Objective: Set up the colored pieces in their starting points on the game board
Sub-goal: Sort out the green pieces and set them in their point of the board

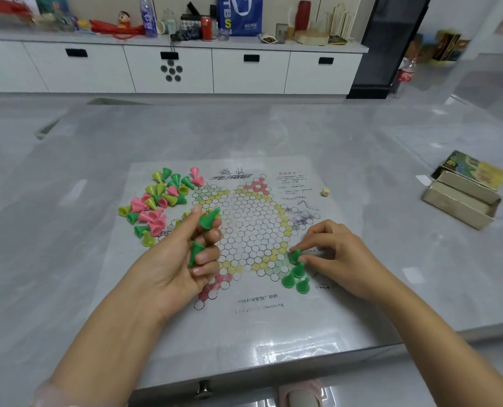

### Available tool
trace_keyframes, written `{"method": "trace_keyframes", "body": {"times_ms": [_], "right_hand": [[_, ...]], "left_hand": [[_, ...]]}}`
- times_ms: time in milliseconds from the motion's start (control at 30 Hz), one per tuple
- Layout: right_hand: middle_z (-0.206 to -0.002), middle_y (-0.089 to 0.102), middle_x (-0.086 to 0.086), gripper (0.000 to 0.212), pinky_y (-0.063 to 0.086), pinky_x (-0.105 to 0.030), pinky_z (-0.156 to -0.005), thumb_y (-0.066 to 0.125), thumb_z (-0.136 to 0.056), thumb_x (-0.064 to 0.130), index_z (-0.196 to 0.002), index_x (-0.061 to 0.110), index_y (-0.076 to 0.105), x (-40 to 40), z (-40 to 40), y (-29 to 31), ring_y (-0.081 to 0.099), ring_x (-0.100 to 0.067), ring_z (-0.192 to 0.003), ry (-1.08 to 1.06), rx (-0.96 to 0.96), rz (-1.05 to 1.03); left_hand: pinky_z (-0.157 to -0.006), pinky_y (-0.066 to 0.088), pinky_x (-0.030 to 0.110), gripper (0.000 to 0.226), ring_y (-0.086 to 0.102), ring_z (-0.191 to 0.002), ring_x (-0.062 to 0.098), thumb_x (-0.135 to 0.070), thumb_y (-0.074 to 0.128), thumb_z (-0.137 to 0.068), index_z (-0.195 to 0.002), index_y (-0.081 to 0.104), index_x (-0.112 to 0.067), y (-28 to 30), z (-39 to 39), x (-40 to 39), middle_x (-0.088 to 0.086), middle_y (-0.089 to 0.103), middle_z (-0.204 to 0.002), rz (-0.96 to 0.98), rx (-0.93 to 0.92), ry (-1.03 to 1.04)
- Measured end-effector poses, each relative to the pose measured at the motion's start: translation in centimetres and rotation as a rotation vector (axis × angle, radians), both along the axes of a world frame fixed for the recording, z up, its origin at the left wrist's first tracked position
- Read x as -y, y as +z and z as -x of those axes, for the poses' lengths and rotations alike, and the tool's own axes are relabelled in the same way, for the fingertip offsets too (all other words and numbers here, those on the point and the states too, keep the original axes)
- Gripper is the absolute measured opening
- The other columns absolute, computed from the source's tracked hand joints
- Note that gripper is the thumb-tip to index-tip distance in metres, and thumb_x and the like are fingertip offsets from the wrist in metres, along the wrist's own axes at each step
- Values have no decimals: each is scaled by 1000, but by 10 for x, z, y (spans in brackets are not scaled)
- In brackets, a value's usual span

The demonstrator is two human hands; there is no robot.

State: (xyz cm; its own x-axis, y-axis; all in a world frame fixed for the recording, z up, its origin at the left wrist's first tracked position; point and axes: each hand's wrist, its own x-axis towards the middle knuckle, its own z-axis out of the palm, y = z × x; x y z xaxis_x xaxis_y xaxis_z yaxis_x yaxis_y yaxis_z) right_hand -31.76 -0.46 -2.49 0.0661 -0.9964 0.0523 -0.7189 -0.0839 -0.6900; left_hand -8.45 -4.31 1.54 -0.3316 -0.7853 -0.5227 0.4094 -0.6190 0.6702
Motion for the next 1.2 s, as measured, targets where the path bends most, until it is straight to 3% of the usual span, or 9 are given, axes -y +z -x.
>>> {"method": "trace_keyframes", "body": {"times_ms": [400,567,700,833,967,1200], "right_hand": [[-99,51,17,23,34,-11,-84,66,-81,22,-91,43,65,-1,0,1,46,-5,-100,22,-47,-35],[-96,62,15,34,38,-8,-67,58,-86,8,-87,41,65,-3,-1,11,54,-4,-80,-146,109,123],[-92,66,11,21,44,-13,-68,58,-87,13,-90,31,69,0,-29,32,57,-6,-78,-166,303,193],[-84,65,7,13,43,-15,-67,60,-84,22,-90,24,72,0,-56,43,55,-8,-74,-35,293,150],[-76,64,5,10,41,-14,-62,64,-82,19,-83,21,73,2,-64,44,52,-8,-67,-12,396,102],[-83,67,-6,9,48,-32,-70,65,-82,17,-83,19,74,2,-66,42,59,-30,-84,13,477,47]], "left_hand": [[-31,20,12,30,29,-34,4,-37,47,-91,-74,56,-13,1,-4,-2,-5,45,-52,21,14,-12],[-31,21,11,13,31,-36,4,-17,54,-89,-88,63,-8,-5,5,-6,2,66,-63,118,202,-10],[-32,20,12,10,32,-37,4,-17,55,-88,-89,57,-7,-6,16,-11,1,70,-65,126,191,-70],[-33,21,13,15,31,-37,4,-19,54,-87,-92,58,-6,-7,21,-15,3,70,-65,140,174,-111],[-34,19,13,18,30,-36,3,-19,53,-88,-96,61,-5,-7,21,-16,3,70,-65,147,168,-130],[-33,20,12,19,31,-36,3,-16,51,-90,-99,59,-1,-6,17,-16,3,70,-66,176,176,-158]]}}
